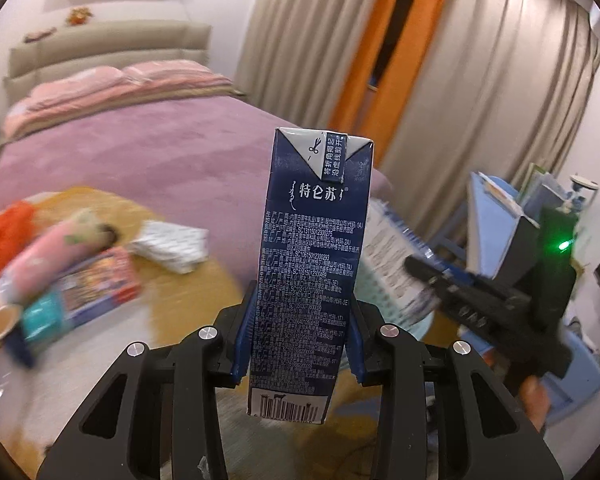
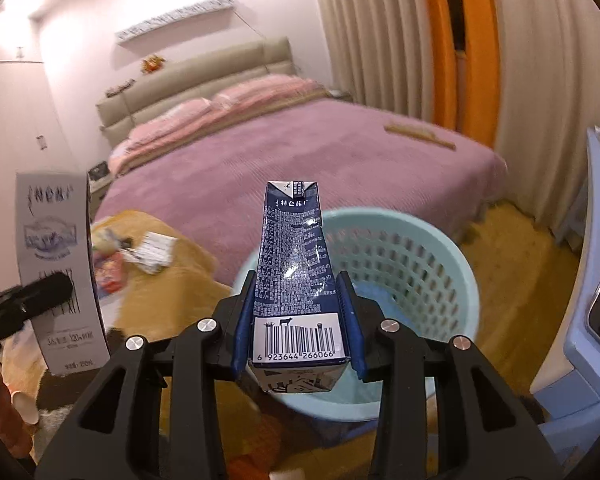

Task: Collect trash
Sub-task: 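Carry both cartons to the light-blue basket and open both tools over it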

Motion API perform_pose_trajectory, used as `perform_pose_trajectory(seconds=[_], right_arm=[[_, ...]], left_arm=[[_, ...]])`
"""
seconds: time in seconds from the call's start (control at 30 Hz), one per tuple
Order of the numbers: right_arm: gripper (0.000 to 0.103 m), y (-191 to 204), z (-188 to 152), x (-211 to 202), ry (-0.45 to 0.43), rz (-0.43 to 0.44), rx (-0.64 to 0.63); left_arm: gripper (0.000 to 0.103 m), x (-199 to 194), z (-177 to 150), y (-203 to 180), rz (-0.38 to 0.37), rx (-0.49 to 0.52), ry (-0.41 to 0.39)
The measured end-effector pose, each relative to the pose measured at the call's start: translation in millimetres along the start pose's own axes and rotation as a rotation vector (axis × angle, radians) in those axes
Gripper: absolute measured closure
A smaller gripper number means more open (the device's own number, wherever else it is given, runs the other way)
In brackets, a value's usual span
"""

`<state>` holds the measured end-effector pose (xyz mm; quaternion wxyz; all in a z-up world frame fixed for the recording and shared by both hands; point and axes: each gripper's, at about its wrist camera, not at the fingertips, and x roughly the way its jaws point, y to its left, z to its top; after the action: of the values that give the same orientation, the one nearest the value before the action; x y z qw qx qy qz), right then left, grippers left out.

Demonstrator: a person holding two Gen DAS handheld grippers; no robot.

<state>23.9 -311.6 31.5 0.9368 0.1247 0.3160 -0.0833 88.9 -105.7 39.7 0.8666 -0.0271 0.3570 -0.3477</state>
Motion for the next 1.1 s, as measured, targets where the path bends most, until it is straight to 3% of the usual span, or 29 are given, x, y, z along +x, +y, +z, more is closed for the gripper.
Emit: perform_pose_trajectory(seconds=[0.17, 0.4, 0.6, 0.73, 0.87, 0.97, 1.1], right_arm=[[0.067, -29.9, -5.0, 32.6, 0.096, -0.017, 0.036], [0.067, -52.3, -14.5, 70.2, 0.186, -0.031, 0.083], [0.067, -51.0, -19.3, 85.4, 0.232, -0.030, 0.083], [0.067, -46.9, -23.3, 90.1, 0.258, -0.014, 0.087], [0.064, -45.3, -22.7, 89.3, 0.264, 0.006, 0.098], [0.050, -43.8, -19.8, 81.5, 0.246, 0.001, 0.095], [0.050, -41.4, -17.4, 65.2, 0.211, 0.008, 0.092]], left_arm=[[0.067, 55.2, 13.9, -18.0, -0.059, 0.000, 0.053], [0.067, 127.0, 9.4, -19.6, -0.047, -0.022, 0.164], [0.067, 159.4, 2.3, -19.4, -0.048, -0.032, 0.228], [0.066, 164.7, -0.6, -21.9, -0.043, -0.029, 0.235], [0.046, 158.6, 1.3, -21.3, -0.038, -0.040, 0.220], [0.043, 146.8, 2.6, -18.9, -0.040, -0.050, 0.197], [0.042, 126.8, 0.8, -18.5, -0.043, -0.041, 0.165]])
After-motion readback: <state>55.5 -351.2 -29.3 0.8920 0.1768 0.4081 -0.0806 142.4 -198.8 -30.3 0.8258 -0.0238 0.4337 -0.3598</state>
